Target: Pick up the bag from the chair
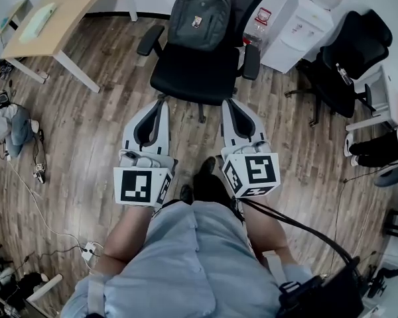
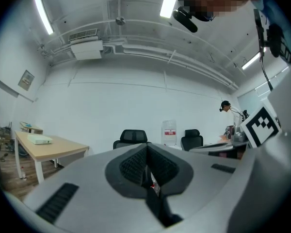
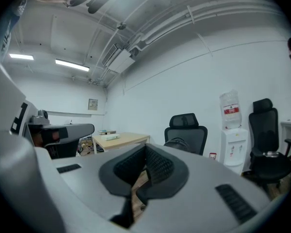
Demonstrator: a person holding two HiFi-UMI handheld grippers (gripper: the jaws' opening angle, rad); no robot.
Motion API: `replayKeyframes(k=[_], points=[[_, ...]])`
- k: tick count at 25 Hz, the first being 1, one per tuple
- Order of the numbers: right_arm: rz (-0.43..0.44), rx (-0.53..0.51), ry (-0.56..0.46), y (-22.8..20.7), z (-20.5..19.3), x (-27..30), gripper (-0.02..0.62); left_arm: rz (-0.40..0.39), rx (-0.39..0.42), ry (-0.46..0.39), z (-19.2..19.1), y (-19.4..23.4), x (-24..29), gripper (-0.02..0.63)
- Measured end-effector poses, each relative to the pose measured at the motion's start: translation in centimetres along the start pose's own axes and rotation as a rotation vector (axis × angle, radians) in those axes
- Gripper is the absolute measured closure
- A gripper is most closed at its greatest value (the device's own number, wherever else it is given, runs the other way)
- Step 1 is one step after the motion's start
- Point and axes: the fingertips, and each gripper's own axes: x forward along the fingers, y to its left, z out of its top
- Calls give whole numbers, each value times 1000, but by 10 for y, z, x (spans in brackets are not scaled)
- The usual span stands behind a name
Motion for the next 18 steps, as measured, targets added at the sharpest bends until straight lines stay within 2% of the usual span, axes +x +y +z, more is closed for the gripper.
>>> replayKeyframes(k=[5, 10, 18], points=[[-25, 24, 12, -31, -11, 34, 595, -21, 4, 25, -18, 6, 46, 604], [-25, 44, 19, -71, -13, 89, 595, -23, 28, 40, -26, 19, 114, 604], [-10, 80, 7, -133, 4, 175, 595, -22, 76, 61, -23, 40, 216, 604]])
